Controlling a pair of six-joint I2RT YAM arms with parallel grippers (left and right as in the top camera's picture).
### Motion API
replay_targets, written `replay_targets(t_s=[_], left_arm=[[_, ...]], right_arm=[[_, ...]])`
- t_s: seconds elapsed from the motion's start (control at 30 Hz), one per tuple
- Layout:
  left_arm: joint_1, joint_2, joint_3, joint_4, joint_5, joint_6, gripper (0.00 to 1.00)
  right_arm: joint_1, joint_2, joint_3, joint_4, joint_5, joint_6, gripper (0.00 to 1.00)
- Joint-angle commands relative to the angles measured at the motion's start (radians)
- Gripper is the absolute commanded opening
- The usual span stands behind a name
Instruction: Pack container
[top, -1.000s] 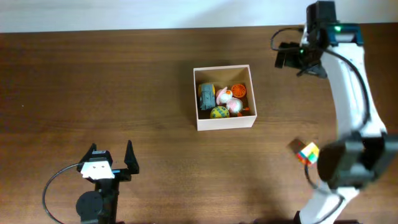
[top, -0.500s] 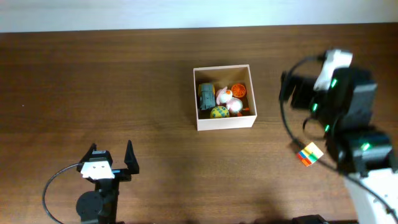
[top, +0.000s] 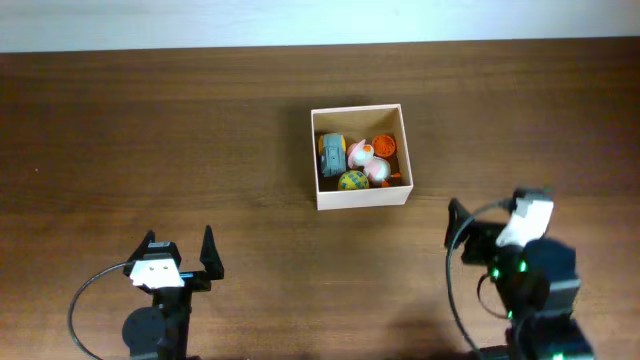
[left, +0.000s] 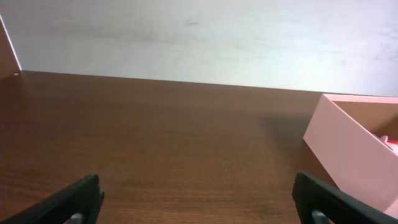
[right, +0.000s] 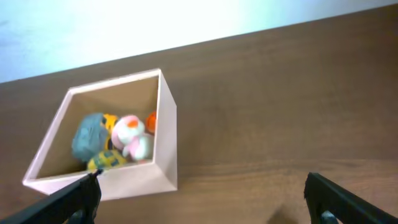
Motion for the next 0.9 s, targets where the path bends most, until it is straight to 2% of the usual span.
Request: replay_targets(t_s=[0.0,0.1,0.23,0.47,0.87], left_arm=[[-0.002,-0.009,-0.008,0.003,-0.004,0.019,0.99],[-0.002,-0.009,-0.008,0.003,-0.004,0.019,0.99],[-0.002,-0.009,-0.008,0.003,-0.004,0.019,0.99],[-0.002,-0.009,-0.008,0.003,-0.004,0.019,0.99],[-0.002,-0.009,-0.008,0.003,-0.004,0.019,0.99]], right_arm=[[-0.005,-0.138,-0.137,0.026,-0.006,0.005,0.99],[-0.005,-0.242,-0.224,0.027,-0.010,0.001,0.99],[-0.005,-0.344,-0.309,0.028,-0.078,-0.095,0.99],[-0.004,-0.427,-0.422,0.028,-0.081,-0.105,0.99],[-0.003,-0.495,-0.420,0.027,-0.077,-0.131,0.99]])
